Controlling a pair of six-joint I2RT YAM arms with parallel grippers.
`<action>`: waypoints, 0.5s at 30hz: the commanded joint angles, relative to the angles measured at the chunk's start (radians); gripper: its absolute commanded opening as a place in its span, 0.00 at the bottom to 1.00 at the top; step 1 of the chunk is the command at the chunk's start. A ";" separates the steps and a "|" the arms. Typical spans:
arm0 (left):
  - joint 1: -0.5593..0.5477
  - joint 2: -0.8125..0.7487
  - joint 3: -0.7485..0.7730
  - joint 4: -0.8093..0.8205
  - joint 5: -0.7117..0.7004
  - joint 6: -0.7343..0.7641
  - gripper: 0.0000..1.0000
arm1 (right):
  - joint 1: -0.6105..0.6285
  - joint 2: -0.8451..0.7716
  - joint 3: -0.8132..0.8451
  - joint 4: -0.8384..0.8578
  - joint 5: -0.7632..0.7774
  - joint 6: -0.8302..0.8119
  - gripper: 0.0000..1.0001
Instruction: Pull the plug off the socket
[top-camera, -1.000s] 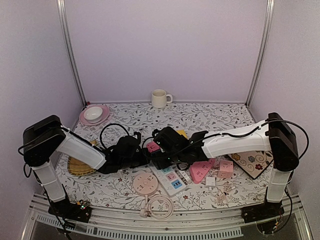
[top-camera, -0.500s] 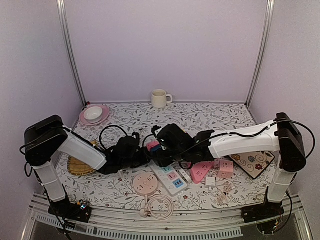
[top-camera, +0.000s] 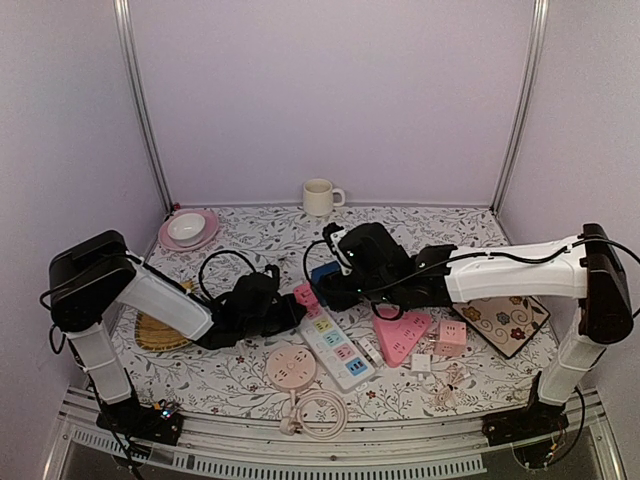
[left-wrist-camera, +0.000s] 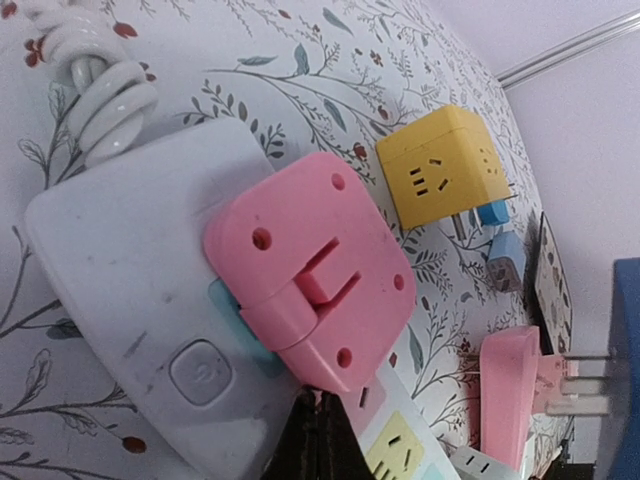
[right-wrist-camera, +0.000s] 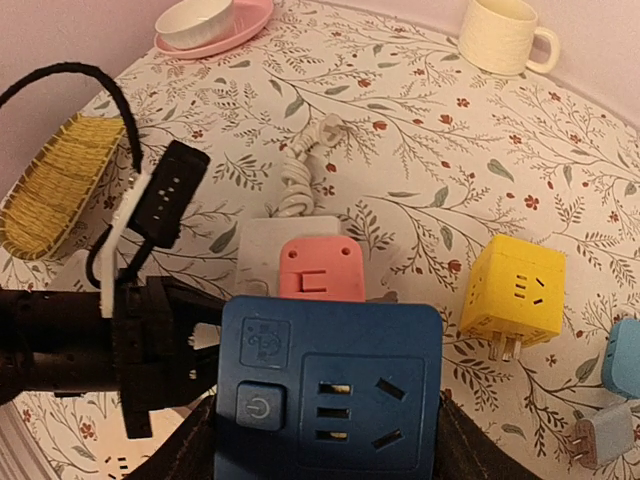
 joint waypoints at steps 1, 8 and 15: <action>0.003 -0.002 -0.040 -0.117 -0.014 0.044 0.00 | -0.063 -0.041 -0.071 0.009 -0.028 0.047 0.43; 0.000 -0.039 -0.043 -0.125 -0.026 0.061 0.00 | -0.146 -0.010 -0.138 0.015 -0.069 0.098 0.43; 0.001 -0.050 -0.039 -0.132 -0.031 0.070 0.00 | -0.199 -0.009 -0.187 0.017 -0.097 0.113 0.57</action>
